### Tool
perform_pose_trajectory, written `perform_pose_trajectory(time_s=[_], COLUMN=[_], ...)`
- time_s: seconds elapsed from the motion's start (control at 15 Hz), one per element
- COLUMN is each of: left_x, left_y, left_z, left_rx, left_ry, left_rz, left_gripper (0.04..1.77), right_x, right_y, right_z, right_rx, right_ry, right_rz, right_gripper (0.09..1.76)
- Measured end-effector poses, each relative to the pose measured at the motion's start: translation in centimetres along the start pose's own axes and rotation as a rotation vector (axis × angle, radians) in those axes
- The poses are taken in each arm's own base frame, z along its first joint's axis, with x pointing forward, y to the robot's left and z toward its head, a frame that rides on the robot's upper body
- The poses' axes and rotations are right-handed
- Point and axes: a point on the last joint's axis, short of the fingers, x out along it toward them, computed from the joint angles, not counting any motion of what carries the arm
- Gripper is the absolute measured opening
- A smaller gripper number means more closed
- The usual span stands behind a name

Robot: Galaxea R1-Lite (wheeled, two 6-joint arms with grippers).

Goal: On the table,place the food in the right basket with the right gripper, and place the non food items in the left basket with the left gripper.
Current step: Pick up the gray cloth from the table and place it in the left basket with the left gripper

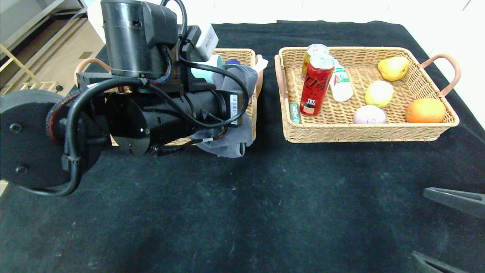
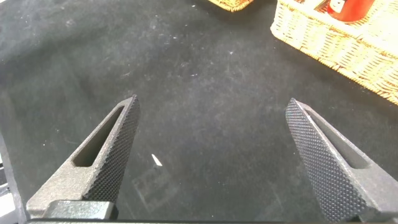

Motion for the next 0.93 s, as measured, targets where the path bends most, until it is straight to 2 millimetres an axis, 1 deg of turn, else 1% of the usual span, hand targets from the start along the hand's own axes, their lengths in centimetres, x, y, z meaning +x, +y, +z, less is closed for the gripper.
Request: perform_pose_trajectory(time_s=[0.13, 0.27, 0.53, 0.93], left_x=[1.3, 2.9, 5.4, 7.9], left_y=[0.9, 1.7, 2.4, 3.1], left_z=[0.9, 1.5, 2.6, 2.4], left_rx=[-0.013, -0.019, -0.033, -0.017], left_ry=[-0.032, -0.054, -0.105, -0.120], left_rz=[0.037, 0.071, 0.109, 0.142], left_gripper=[0.23, 0.23, 0.23, 0.23], right_x=[0.0, 0.0, 0.0, 0.1], right_y=[0.0, 0.0, 0.0, 0.0], right_z=[0.0, 0.0, 0.0, 0.0], right_rx=[-0.001, -0.001, 0.000, 0.001], right_ry=[0.000, 0.000, 0.002, 0.003], right_rz=[0.000, 0.000, 0.000, 0.001], right_gripper=[1.71, 1.71, 1.71, 1.71])
